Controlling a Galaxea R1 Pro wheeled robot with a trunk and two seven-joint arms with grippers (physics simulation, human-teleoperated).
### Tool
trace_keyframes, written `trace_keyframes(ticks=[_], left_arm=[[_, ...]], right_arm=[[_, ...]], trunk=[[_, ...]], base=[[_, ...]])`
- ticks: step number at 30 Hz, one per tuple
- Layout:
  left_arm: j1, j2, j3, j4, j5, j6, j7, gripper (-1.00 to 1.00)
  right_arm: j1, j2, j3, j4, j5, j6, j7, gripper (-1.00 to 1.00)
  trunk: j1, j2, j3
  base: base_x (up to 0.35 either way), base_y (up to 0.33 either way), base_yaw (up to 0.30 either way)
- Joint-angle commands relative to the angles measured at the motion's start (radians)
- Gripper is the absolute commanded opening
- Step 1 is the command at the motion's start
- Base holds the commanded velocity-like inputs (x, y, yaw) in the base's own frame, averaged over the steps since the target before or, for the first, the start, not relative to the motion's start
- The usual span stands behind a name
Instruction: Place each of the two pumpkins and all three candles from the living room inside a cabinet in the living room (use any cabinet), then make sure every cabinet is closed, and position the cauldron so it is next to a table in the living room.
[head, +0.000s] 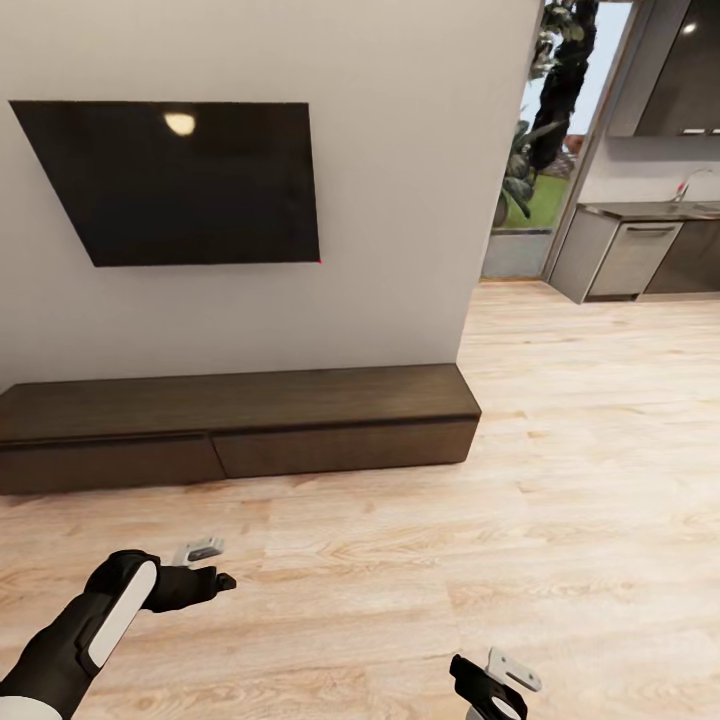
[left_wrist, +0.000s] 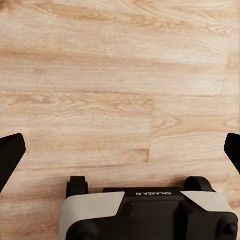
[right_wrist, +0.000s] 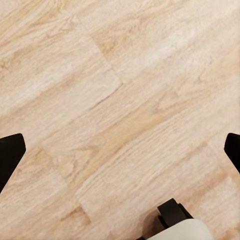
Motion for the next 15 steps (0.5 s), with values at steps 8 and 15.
trace_keyframes(ticks=[8,15], left_arm=[[-0.001,0.000,-0.005,0.000,-0.004,0.000,-0.002,1.00],[-0.001,-0.001,-0.007,0.001,-0.005,-0.003,-0.001,1.00]], right_arm=[[-0.001,0.001,0.009,0.003,-0.011,-0.006,-0.005,1.00],[-0.001,0.003,0.009,0.003,-0.010,-0.005,-0.005,1.00]], trunk=[[0.031,-0.057,-0.026],[0.058,-0.106,-0.048]], base=[[0.000,0.000,0.000],[0.000,0.000,0.000]])
